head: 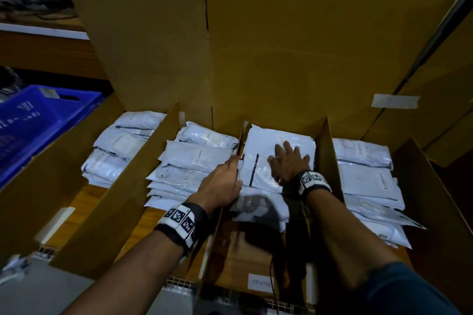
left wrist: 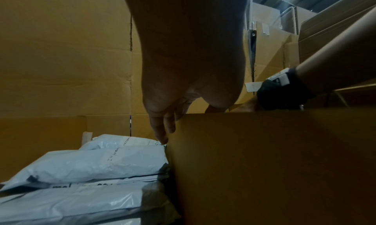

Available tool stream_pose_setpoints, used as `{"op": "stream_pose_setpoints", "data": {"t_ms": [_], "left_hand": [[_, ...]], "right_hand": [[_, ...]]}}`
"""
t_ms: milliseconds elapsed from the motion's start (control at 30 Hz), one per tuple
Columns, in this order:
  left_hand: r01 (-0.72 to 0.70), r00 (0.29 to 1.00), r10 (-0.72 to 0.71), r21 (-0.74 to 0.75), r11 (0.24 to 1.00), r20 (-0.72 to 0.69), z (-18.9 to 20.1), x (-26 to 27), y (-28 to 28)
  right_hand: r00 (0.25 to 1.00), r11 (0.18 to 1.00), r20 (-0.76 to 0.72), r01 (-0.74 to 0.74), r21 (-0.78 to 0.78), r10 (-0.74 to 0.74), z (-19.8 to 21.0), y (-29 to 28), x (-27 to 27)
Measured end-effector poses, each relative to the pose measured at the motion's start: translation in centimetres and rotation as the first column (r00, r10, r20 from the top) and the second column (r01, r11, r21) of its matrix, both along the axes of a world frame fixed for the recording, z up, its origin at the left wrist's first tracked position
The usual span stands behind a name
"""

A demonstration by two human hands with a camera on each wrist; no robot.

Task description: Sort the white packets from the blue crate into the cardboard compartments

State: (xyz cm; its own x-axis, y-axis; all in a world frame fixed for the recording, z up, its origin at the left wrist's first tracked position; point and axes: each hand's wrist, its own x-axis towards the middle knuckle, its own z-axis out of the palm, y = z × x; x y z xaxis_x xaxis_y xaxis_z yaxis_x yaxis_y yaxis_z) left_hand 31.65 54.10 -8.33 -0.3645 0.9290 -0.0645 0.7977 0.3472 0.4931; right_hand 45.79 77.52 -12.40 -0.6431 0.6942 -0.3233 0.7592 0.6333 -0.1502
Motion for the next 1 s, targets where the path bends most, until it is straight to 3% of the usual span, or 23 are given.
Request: {"op": "stream_pose_setpoints", "data": {"t_ms": [200, 600, 733, 900, 1000], "left_hand": [[-0.024, 0.999, 0.022, -0.049, 0.998, -0.038, -0.1, 0.7, 0.2], [-0.046, 0.995, 0.040, -0.058, 0.997, -0.093, -0.2, 1.7, 0.1], [-0.060, 0.995, 0.056, -0.047, 0.997, -0.087, 0.7, 1.7, -0.4], [-0.103, 0.987, 0.104, 0.012, 0.995, -0.121, 2.3, 2.2, -2.7], [-0.136, 0.981, 0.141, 0.047, 0.990, -0.131, 2.3, 2.5, -5.6]], "right_hand": [[0.995, 0.998, 0.100, 0.006, -0.057, -0.001, -0.2, 2.6, -1.3], [0.994, 0.994, 0.056, 0.094, -0.053, -0.091, 0.1, 3.2, -2.4], [0.985, 0.990, -0.120, 0.133, 0.040, -0.128, 1.8, 0.4, -1.3], [0.899, 0.987, -0.409, 0.143, -0.072, -0.160, 3.0, -4.3, 1.4], [0.868, 0.994, -0.486, 0.079, -0.077, -0.107, 3.9, -9.4, 3.6]]}}
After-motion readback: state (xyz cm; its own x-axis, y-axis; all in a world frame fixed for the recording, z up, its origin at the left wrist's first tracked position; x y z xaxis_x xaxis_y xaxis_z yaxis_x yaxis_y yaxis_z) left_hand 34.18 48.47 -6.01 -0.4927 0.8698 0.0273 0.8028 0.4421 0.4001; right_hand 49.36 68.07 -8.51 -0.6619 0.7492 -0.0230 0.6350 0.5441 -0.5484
